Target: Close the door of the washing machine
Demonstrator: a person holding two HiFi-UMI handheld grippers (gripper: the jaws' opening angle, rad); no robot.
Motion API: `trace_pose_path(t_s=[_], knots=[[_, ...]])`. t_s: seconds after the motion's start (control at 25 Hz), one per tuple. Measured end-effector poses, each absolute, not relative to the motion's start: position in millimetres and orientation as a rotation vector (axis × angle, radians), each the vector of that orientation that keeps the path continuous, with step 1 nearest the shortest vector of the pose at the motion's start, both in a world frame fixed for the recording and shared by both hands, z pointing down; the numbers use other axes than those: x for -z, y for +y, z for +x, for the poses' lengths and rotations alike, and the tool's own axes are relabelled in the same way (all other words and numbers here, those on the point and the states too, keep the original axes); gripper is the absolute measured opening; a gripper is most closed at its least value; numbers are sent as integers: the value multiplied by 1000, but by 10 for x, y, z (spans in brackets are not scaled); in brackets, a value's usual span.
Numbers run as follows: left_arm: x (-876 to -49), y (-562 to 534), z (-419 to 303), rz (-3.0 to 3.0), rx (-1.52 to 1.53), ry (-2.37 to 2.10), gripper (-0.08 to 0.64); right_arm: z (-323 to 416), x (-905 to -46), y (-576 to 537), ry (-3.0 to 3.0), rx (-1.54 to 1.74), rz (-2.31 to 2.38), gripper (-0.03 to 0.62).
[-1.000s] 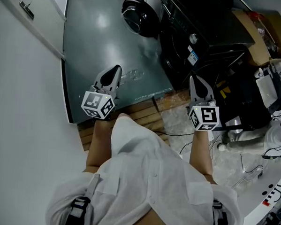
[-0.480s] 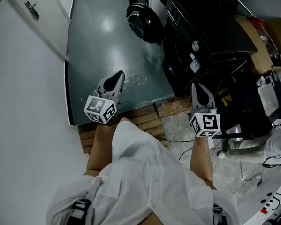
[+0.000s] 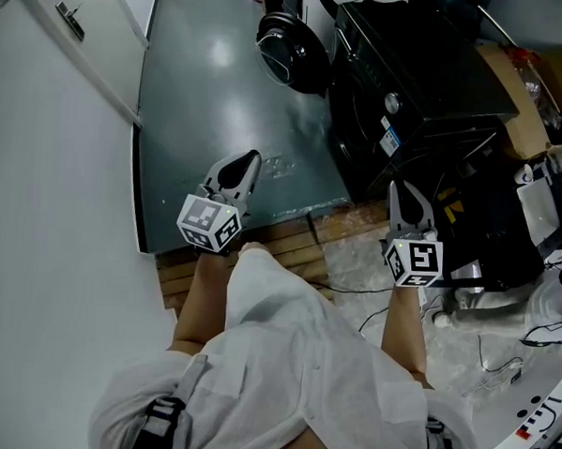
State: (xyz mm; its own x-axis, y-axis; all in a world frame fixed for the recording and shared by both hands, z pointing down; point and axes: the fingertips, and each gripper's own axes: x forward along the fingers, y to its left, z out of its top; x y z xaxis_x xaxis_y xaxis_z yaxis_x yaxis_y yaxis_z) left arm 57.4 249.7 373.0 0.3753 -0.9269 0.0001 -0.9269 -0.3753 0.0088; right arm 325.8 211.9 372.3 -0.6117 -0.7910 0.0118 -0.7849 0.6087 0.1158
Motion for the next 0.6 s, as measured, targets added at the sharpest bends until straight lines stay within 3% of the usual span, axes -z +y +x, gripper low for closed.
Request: trace_pose_path(t_s=[0.6], knots=[[-3873, 2313, 542, 2614, -37, -1693, 15, 3141, -3996, 1879, -2757, 55, 1312, 32]])
